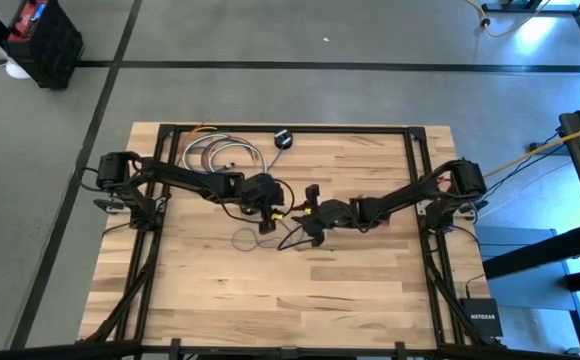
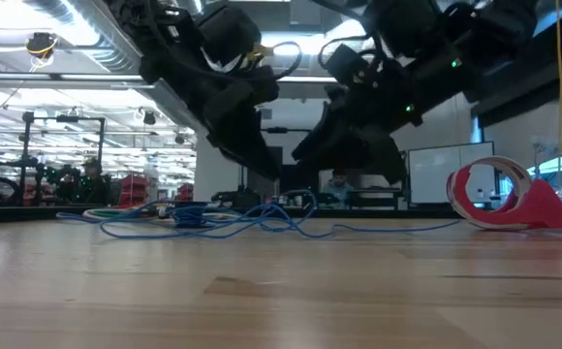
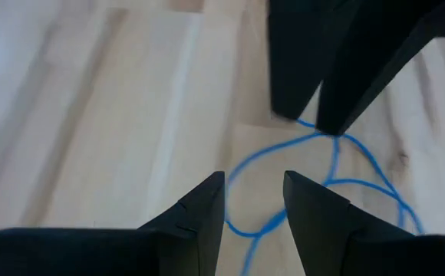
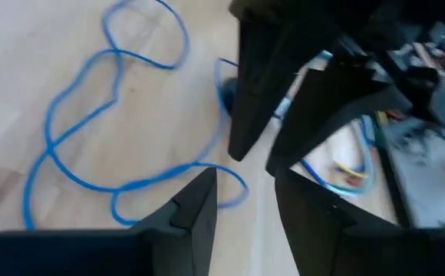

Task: Coil cords
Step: Coil the blue wire onto the spool

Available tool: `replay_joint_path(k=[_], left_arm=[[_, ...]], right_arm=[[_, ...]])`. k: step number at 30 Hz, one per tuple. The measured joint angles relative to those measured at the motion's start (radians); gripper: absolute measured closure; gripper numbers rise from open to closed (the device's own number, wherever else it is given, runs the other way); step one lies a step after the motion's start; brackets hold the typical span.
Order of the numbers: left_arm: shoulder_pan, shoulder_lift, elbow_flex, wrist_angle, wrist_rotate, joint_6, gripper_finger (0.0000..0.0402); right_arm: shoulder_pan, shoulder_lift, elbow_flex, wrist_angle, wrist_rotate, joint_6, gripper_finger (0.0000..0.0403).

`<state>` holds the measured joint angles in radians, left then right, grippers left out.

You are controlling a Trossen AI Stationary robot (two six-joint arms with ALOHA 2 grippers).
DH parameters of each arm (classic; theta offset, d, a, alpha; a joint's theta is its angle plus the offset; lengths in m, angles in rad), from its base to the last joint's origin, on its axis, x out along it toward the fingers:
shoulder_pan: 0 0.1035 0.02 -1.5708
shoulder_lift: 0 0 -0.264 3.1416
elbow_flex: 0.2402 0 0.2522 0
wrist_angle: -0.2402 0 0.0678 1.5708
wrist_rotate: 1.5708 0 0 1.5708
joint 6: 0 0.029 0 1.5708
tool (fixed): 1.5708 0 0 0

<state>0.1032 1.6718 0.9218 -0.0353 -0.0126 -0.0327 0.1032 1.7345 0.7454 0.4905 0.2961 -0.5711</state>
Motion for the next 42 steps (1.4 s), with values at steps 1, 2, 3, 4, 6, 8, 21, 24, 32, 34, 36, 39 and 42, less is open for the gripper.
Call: replay_joint_path(k=[1,2,3,4,6,8,21,24,32,34,36,39,42], left_arm=[[0.001,0.0,0.0,0.007,-0.015,0.012,0.0275],[0.002,0.005,0.0,0.016,-0.021,0.016,0.0275],[0.003,0.01,0.0,0.029,-0.023,0.022,0.0275],[0.003,0.014,0.0,0.03,-0.021,0.037,0.0275],[0.003,0.032,0.0,0.036,-0.017,0.071,0.0275],[0.002,0.054,0.0,0.038,-0.015,0.107,0.0275],[0.002,0.147,0.0,0.18,-0.152,0.29,0.0303],[0.001,0.147,0.0,0.193,-0.152,0.303,0.0355],[-0.005,0.079,0.0,0.206,-0.207,0.261,0.0386],[-0.014,0.06,0.0,0.203,-0.208,0.262,0.0394],[-0.026,0.046,0.0,0.203,-0.207,0.267,0.0398],[-0.04,0.035,0.0,0.208,-0.204,0.268,0.0394],[-0.042,0.035,0.0,0.201,-0.205,0.268,0.0394]], right_arm=[[0.008,-0.01,0.0,-0.021,0.029,0.008,0.0265],[0.013,-0.017,0.0,-0.037,0.048,0.019,0.0265],[0.017,-0.022,0.0,-0.054,0.057,0.033,0.0265],[0.017,-0.024,0.0,-0.068,0.057,0.049,0.0265],[0.017,-0.025,0.0,-0.084,0.059,0.076,0.0265],[0.015,-0.026,0.0,-0.106,0.067,0.091,0.0265],[0.014,-0.026,0.0,-0.128,0.088,0.112,0.0265],[0.014,-0.026,0.0,-0.128,0.103,0.128,0.0265],[0.014,-0.124,0.0,-0.252,0.165,0.177,0.0265],[0.006,-0.133,0.0,-0.27,0.163,0.182,0.0265],[-0.001,-0.132,-0.001,-0.29,0.121,0.201,0.0265],[-0.032,-0.102,-0.009,-0.254,-0.071,0.234,0.0265],[-0.067,-0.071,-0.029,-0.189,-0.197,0.257,0.0265]])
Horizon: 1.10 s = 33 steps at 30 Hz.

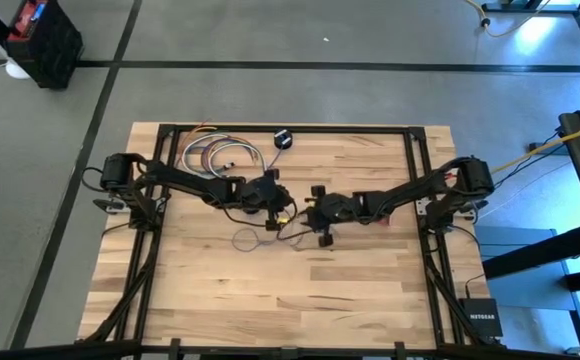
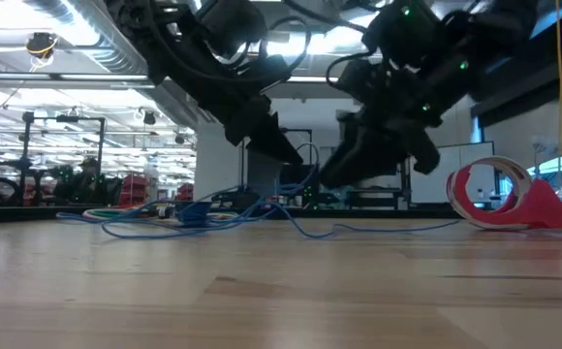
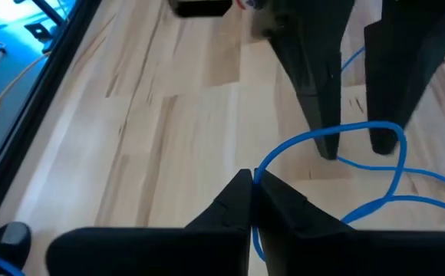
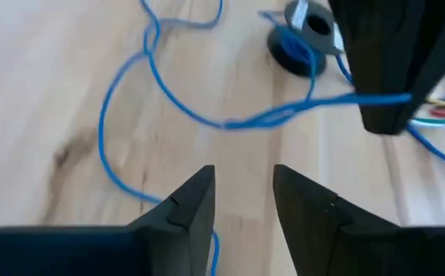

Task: Coil cords
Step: Coil the blue wire onto the spool

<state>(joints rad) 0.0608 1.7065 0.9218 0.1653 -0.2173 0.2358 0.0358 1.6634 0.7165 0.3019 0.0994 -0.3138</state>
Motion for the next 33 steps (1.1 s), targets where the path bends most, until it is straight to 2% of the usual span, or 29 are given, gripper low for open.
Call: replay_joint_path(k=[8,14,17,22,25,30,33], left_arm=[[0.007,0.001,0.0,-0.006,0.0,0.0,0.0395],[0.014,0.001,0.0,-0.028,-0.004,-0.001,0.0399],[0.014,0.001,0.0,-0.026,-0.004,-0.011,0.0395],[0.012,0.001,0.0,-0.025,-0.004,-0.011,0.0399],[0.011,0.001,0.0,-0.018,-0.004,-0.009,0.0399],[0.011,0.001,0.0,-0.014,-0.004,0.0,0.0393],[0.011,0.001,0.0,-0.022,-0.004,0.0,0.0398]], right_arm=[[-0.052,0.005,-0.02,0.126,-0.313,0.038,0.0265],[-0.049,0.005,-0.019,0.156,-0.416,0.053,0.0265],[-0.049,0.005,-0.019,0.142,-0.396,0.053,0.0265],[-0.05,0.003,-0.019,-0.012,-0.235,0.045,0.0265],[-0.05,0.006,-0.019,0.012,-0.14,0.022,0.0265],[-0.049,0.026,-0.019,0.178,-0.237,0.021,0.0265],[-0.049,0.024,-0.017,0.162,-0.293,0.021,0.0265]])
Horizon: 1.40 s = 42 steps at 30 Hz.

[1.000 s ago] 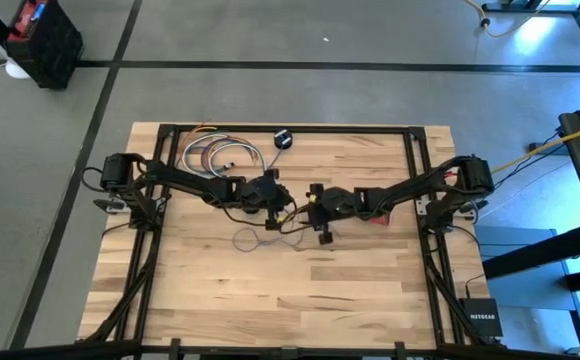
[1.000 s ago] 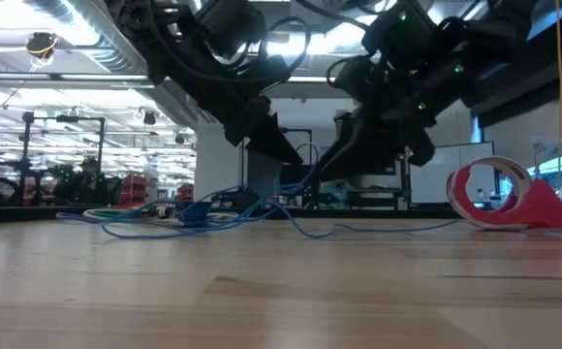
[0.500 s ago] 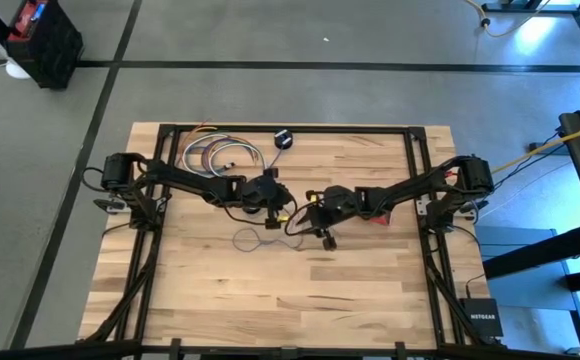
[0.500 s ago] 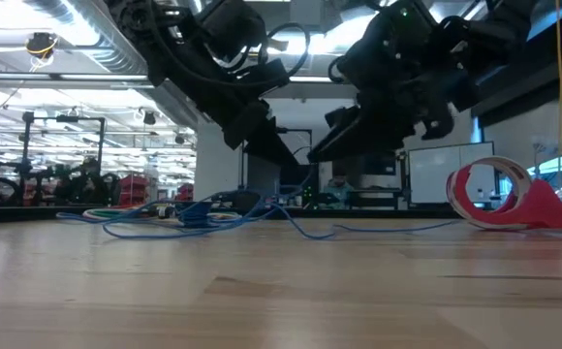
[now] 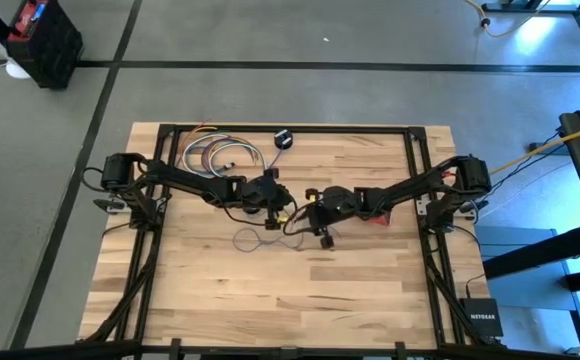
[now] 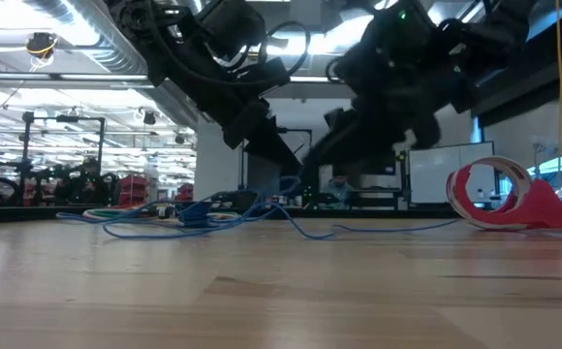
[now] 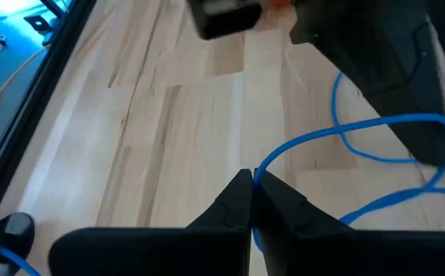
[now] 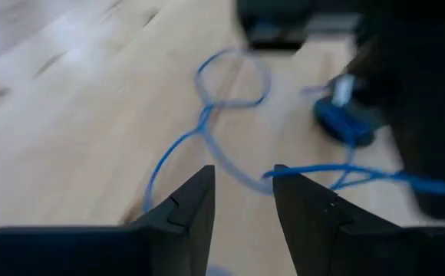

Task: Coil cords
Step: Coil the blue wire onto the spool

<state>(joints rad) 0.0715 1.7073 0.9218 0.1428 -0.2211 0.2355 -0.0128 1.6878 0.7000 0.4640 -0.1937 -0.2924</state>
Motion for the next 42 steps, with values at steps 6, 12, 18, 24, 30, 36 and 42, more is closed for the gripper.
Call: replay_joint_path(k=[6,12,18,24,30,36,42], left_arm=[[0.002,0.0,0.0,-0.011,0.0,0.0,0.0396],[0.01,0.0,0.0,-0.028,0.0,-0.011,0.0399],[0.005,0.0,0.0,-0.009,0.0,-0.002,0.0393],[0.005,0.0,0.0,-0.003,0.0,-0.001,0.0392],[0.007,0.0,0.0,-0.006,0.0,-0.003,0.0391],[0.008,0.0,0.0,-0.006,0.0,-0.004,0.0391],[0.005,0.0,0.0,0.004,0.0,-0.001,0.0391]], right_arm=[[-0.001,0.001,-0.001,-0.105,-0.074,0.006,0.0265],[0.0,0.001,-0.001,-0.106,-0.068,0.008,0.0265],[-0.002,0.001,-0.001,-0.063,0.14,-0.024,0.0265],[-0.001,0.001,-0.001,-0.001,0.018,-0.025,0.0265],[0.0,0.001,-0.001,-0.054,-0.155,0.0,0.0265],[0.0,0.001,-0.001,-0.106,-0.064,0.0,0.0265],[-0.002,0.001,-0.002,-0.061,0.08,-0.026,0.0265]])
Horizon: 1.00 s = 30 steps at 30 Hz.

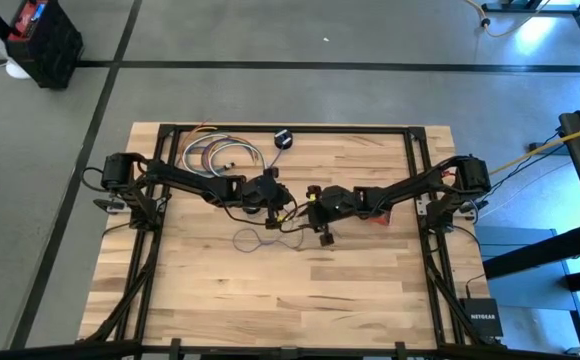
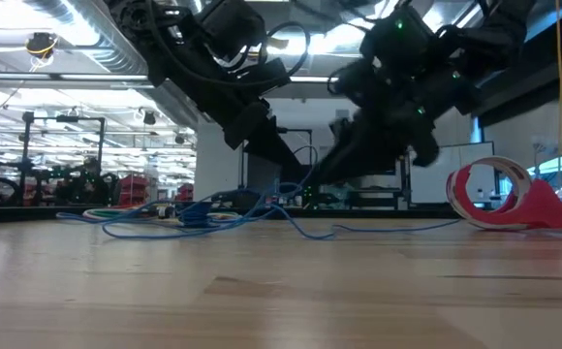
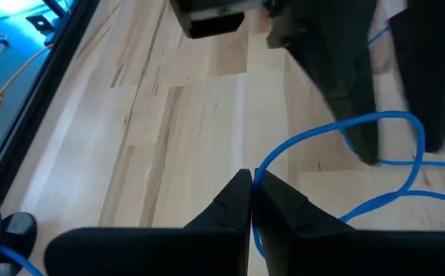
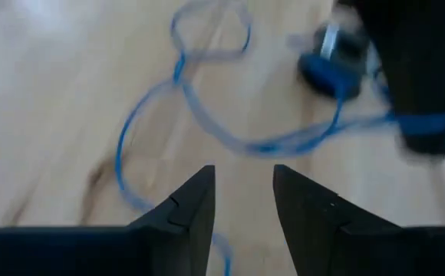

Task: Coil cords
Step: Coil the blue wire onto the spool

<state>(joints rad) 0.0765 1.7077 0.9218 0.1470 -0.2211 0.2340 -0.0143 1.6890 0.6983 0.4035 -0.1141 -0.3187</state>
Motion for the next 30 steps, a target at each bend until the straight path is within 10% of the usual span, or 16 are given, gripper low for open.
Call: replay_joint_path(k=[13,23,30], left_arm=[[0.0,0.0,0.0,-0.001,0.0,-0.001,0.0391],[-0.001,0.0,0.0,-0.001,0.0,-0.001,0.0391],[-0.001,0.0,0.0,-0.001,0.0,0.001,0.0391]], right_arm=[[0.001,0.0,0.001,0.086,-0.235,0.0,0.0265],[0.0,0.0,-0.001,-0.135,0.036,-0.002,0.0265],[0.0,0.034,0.001,0.152,-0.061,0.006,0.0265]])
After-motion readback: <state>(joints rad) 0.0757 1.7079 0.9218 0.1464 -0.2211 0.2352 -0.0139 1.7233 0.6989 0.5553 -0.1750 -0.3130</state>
